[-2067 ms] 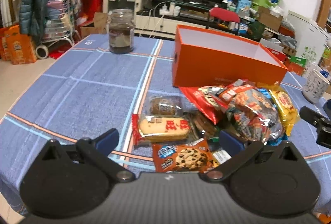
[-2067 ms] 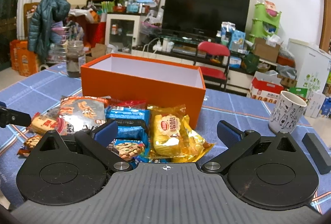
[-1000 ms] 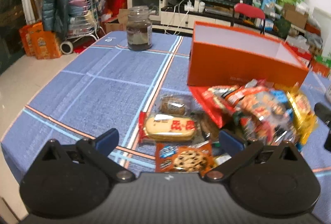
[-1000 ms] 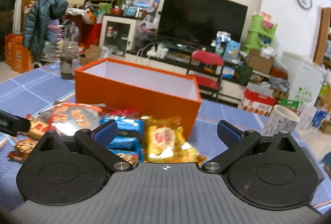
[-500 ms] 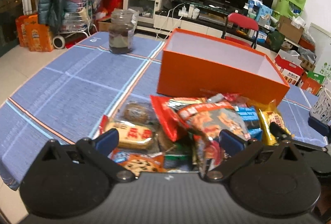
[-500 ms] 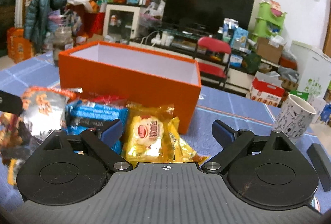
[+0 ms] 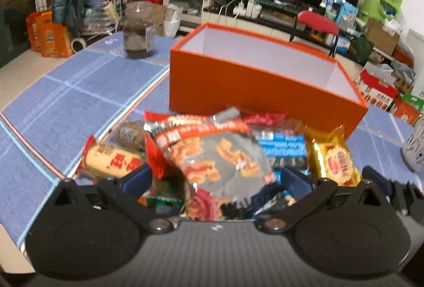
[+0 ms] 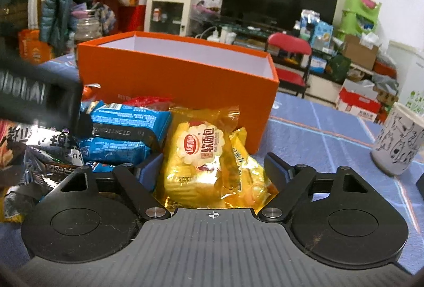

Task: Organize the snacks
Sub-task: 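Grasp the yellow bread bag with the right tool while the left grasps a red-orange chip bag, then lift both held bags up and carry them over the orange box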

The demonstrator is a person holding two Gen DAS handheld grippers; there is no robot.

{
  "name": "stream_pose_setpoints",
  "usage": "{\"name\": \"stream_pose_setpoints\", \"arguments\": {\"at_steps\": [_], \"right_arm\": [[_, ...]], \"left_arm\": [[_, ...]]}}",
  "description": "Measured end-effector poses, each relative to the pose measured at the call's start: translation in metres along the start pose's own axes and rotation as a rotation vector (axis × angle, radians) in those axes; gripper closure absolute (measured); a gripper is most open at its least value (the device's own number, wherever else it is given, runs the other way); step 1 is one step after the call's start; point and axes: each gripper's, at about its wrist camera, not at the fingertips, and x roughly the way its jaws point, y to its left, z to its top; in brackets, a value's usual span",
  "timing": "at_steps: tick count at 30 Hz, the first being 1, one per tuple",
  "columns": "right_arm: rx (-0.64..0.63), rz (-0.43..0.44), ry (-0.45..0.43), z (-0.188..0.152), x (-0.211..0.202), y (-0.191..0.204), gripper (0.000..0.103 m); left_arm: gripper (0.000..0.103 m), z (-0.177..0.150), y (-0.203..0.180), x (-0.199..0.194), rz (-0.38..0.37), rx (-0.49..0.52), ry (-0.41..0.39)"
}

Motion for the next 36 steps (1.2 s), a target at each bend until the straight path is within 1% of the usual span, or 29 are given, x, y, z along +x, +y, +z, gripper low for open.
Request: {"name": "stream_pose_setpoints", "arguments": {"at_steps": [3, 5, 6, 7, 8, 12, 13, 15, 16, 17, 18, 19, 22, 25, 29, 32, 36], "right_arm": [[-0.006, 0.000, 0.005, 0.000, 0.004, 0.002, 0.033], [-0.018, 0.006, 0.009, 0.002, 0.007, 0.005, 0.043], [-0.028, 0.010, 0.013, 0.003, 0.008, 0.007, 0.052], [-0.043, 0.010, 0.020, 0.004, 0.009, 0.009, 0.056], [-0.057, 0.005, 0.024, 0.004, 0.009, 0.012, 0.057], [-0.061, 0.016, 0.037, 0.006, 0.009, 0.013, 0.059], [-0.054, 0.022, 0.043, 0.007, 0.010, 0.012, 0.060], [-0.041, 0.035, 0.050, 0.006, 0.010, 0.009, 0.061], [-0.037, 0.040, 0.053, 0.006, 0.010, 0.008, 0.063], [-0.029, 0.045, 0.056, 0.007, 0.010, 0.007, 0.064], [-0.020, 0.052, 0.057, 0.007, 0.009, 0.006, 0.069], [-0.013, 0.057, 0.058, 0.007, 0.009, 0.005, 0.071], [-0.002, 0.070, 0.055, 0.008, 0.007, 0.002, 0.074], [-0.005, 0.065, 0.049, 0.007, 0.004, 0.003, 0.075], [-0.027, 0.050, 0.027, 0.010, -0.003, 0.005, 0.075], [-0.037, 0.036, 0.019, 0.011, -0.006, 0.007, 0.075], [-0.041, 0.018, 0.005, 0.015, -0.010, 0.003, 0.075]], "left_arm": [[0.001, -0.004, 0.012, 0.003, -0.028, -0.057, -0.001], [0.001, -0.003, 0.017, 0.007, -0.054, -0.082, -0.005], [0.001, -0.003, 0.019, 0.009, -0.069, -0.078, -0.007], [0.002, -0.003, 0.022, 0.010, -0.087, -0.070, -0.012], [0.004, -0.002, 0.026, 0.011, -0.101, -0.067, -0.013], [0.023, 0.001, 0.045, 0.016, -0.133, -0.103, 0.004], [0.025, 0.002, 0.049, 0.017, -0.144, -0.107, 0.007], [0.034, 0.005, 0.054, 0.015, -0.160, -0.103, 0.008], [0.035, 0.006, 0.054, 0.014, -0.165, -0.101, 0.009], [0.035, 0.006, 0.056, 0.012, -0.171, -0.096, 0.008], [0.035, 0.006, 0.057, 0.009, -0.184, -0.093, 0.005], [0.036, 0.006, 0.058, 0.005, -0.194, -0.089, -0.002], [0.036, 0.006, 0.059, -0.009, -0.202, -0.045, -0.050], [0.036, 0.008, 0.059, -0.020, -0.212, -0.003, -0.080], [0.036, 0.012, 0.057, -0.025, -0.242, 0.050, -0.075], [0.036, 0.012, 0.056, -0.024, -0.245, 0.104, -0.083], [0.036, 0.011, 0.060, -0.022, -0.242, 0.116, -0.101]]}}
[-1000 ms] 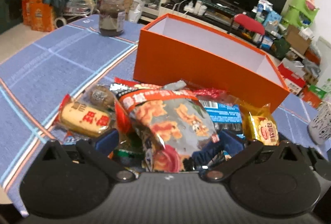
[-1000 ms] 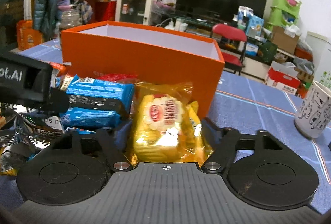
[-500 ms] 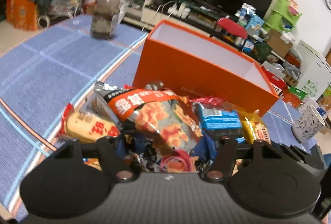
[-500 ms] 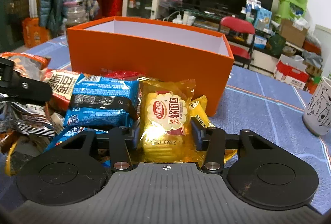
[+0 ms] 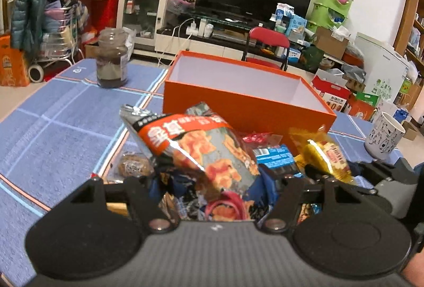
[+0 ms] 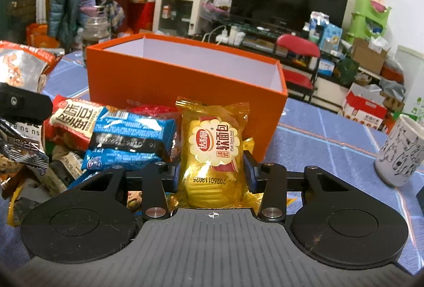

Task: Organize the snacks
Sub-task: 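Lift both held bags up and carry them over the orange box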

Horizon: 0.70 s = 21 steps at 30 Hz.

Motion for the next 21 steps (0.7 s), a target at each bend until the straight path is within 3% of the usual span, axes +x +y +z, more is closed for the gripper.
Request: {"name": "stream_pose_setpoints", "arguments": {"at_steps": [7, 13, 21], "right_arm": [[0.026, -0.003, -0.032, 0.012, -0.014, -0.004, 0.075], [0.044, 0.019, -0.022, 0.014, -0.016, -0.004, 0.075], [0.040, 0.032, -0.042, 0.022, -0.023, 0.003, 0.075]], "left_arm": [[0.036, 0.011, -0.001, 0.000, 0.028, 0.094, -0.016], [0.036, 0.012, 0.004, 0.007, 0.054, 0.099, 0.035], [0.036, 0.014, 0.001, 0.001, 0.055, 0.138, 0.019]]}}
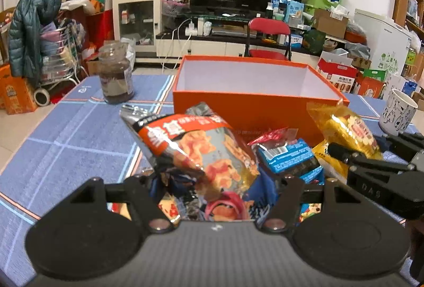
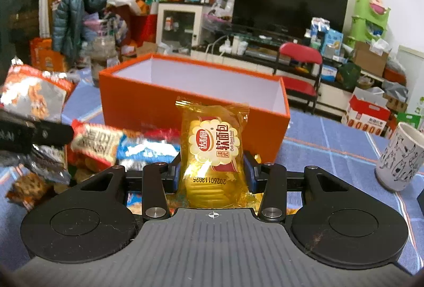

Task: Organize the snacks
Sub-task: 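Lift both held bags up and carry them over the orange box, then open both tools to drop the bags into the orange box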

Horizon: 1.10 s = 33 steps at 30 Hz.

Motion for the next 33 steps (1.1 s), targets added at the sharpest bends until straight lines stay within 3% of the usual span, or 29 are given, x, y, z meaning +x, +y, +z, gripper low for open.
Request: {"name": "stream_pose_setpoints", "arguments": {"at_steps": [4, 9, 14, 19, 20, 22, 26, 30, 33], "right_arm": [[0.031, -0.004, -0.058, 0.021, -0.013, -0.006, 0.075], [0.059, -0.034, -0.115, 0.053, -0.013, -0.020, 0.075], [0.097, -0.033, -0.109, 0.089, 0.023, -0.033, 0.075], [0.062, -0.059, -0.059, 0.126, 0.077, -0.035, 0.071], [0.067, -0.058, -0.040, 0.131, 0.088, -0.037, 0.069], [0.090, -0.064, -0.033, 0.136, 0.097, -0.041, 0.052], [0.125, -0.057, -0.105, 0.135, 0.064, -0.051, 0.051], [0.162, -0.051, -0.167, 0.093, -0.005, -0.055, 0.030], [0.120, -0.064, -0.139, 0.051, -0.037, -0.045, 0.031]], "left_arm": [[0.036, 0.019, 0.004, -0.003, -0.023, -0.006, -0.030], [0.036, 0.072, 0.014, 0.012, -0.053, -0.019, -0.068], [0.036, 0.128, 0.017, 0.061, -0.059, -0.044, -0.056], [0.033, 0.159, 0.008, 0.116, -0.064, -0.012, -0.015], [0.027, 0.161, 0.009, 0.122, -0.051, -0.013, -0.013], [0.026, 0.164, 0.008, 0.125, -0.022, 0.006, -0.023], [0.018, 0.161, 0.025, 0.088, -0.056, 0.004, -0.089], [0.002, 0.129, 0.050, 0.030, -0.059, -0.010, -0.160], [0.003, 0.091, 0.069, -0.003, -0.054, -0.030, -0.155]]}}
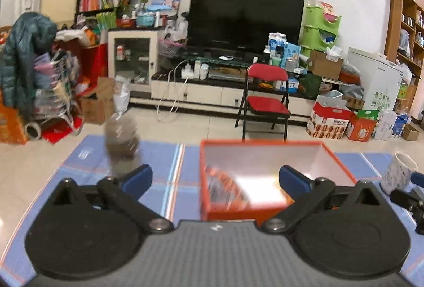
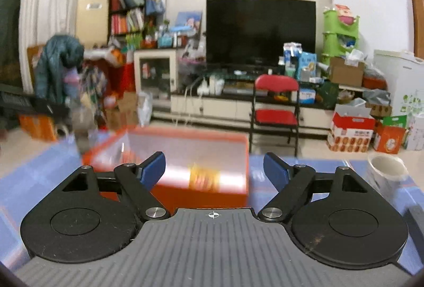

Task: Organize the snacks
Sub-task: 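Open both tools to drop the bags into the orange box, then grasp the yellow egg-yolk pie bag with the right tool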

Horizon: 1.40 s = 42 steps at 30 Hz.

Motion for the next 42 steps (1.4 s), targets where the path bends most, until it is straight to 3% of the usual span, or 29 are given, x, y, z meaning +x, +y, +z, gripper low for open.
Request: {"name": "stream_pose_setpoints", "arguments": {"at_steps": [5, 9, 11, 13, 19, 24, 32, 35, 40, 42], "right_arm": [[-0.131, -0.045, 0.068, -0.050, -0.023, 0.006, 0.031], [-0.283, -0.002, 0.092, -0.072, -0.009, 0.005, 0.029], [-0.283, -0.004, 0.115, -0.079, 0.000, 0.002, 0.029], [-0.262, 0.013, 0.145, -0.082, 0.014, -0.003, 0.029], [-0.266, 0.093, 0.189, -0.085, 0.049, 0.000, 0.029], [-0.279, 0.123, 0.240, -0.093, 0.074, 0.002, 0.029], [-0.250, 0.138, 0.251, -0.097, 0.081, -0.011, 0.025], [-0.271, 0.144, 0.270, -0.100, 0.085, -0.010, 0.031], [-0.248, 0.155, 0.315, -0.106, 0.093, -0.006, 0.041], [-0.237, 0.158, 0.317, -0.107, 0.093, -0.006, 0.046]], "left_arm": [[0.002, -0.055, 0.014, -0.034, -0.011, -0.049, 0.038], [0.002, -0.085, 0.013, -0.033, -0.078, 0.058, 0.078], [0.002, -0.092, 0.015, -0.032, -0.097, 0.135, 0.076], [0.002, -0.094, 0.024, -0.030, -0.115, 0.167, 0.076], [0.002, -0.093, 0.043, -0.018, -0.174, 0.129, 0.090], [0.002, -0.094, 0.019, -0.006, -0.241, 0.248, 0.088], [0.001, -0.105, -0.022, 0.010, -0.325, 0.420, 0.123], [0.001, -0.105, -0.027, 0.022, -0.306, 0.413, 0.136], [0.001, -0.095, -0.043, 0.032, -0.301, 0.282, 0.156], [0.001, -0.094, -0.051, 0.027, -0.329, 0.315, 0.138]]}}
